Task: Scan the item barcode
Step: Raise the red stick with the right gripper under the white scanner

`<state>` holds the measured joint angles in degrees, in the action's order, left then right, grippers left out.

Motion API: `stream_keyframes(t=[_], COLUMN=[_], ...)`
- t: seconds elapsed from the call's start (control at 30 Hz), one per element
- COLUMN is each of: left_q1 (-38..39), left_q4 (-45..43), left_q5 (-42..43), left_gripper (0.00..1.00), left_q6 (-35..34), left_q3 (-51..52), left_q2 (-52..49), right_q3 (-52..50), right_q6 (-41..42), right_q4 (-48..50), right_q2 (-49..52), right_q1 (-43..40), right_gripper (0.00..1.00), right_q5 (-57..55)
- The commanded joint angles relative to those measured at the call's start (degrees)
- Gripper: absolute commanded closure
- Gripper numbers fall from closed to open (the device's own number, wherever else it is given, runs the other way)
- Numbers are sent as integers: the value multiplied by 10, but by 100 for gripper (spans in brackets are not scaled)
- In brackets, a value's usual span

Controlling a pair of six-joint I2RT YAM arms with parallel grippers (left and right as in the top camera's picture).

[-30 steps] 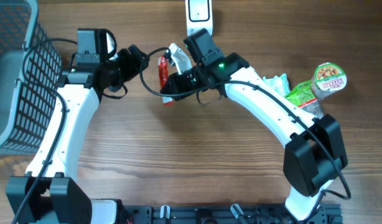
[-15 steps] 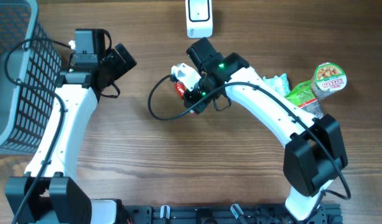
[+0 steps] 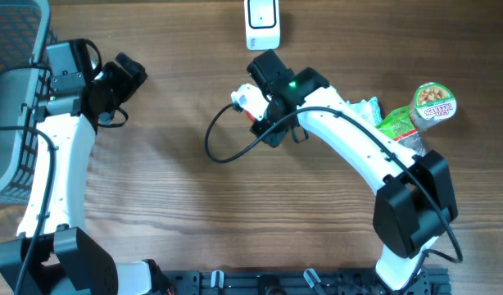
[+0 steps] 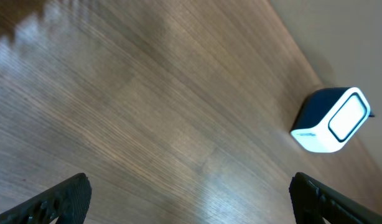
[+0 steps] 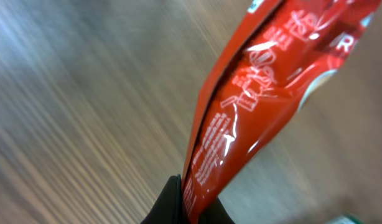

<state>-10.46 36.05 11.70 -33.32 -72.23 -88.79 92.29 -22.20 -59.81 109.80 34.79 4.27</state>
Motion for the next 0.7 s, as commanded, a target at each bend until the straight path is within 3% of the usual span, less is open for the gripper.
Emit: stream_keyframes(t=[0.0, 0.3, 0.57, 0.67], left_q1=[-6, -6, -6, -6], left_q4=[-5, -5, -5, -5], left_q5=[26, 26, 26, 26], left_gripper=[0, 0, 0, 0], left_q6=[-1, -1, -1, -1], left_q3=[-9, -9, -9, -9], left_q2=[7, 7, 7, 7], right_q3=[122, 312, 316, 316], right_q6=[-18, -78, -192, -308], right_q4=[-39, -62, 99, 224], right_q2=[-13, -11, 35, 91], right_q1=[-1, -1, -1, -1], right_gripper=[96, 96, 96, 96], right_q5=[-123, -259, -464, -585])
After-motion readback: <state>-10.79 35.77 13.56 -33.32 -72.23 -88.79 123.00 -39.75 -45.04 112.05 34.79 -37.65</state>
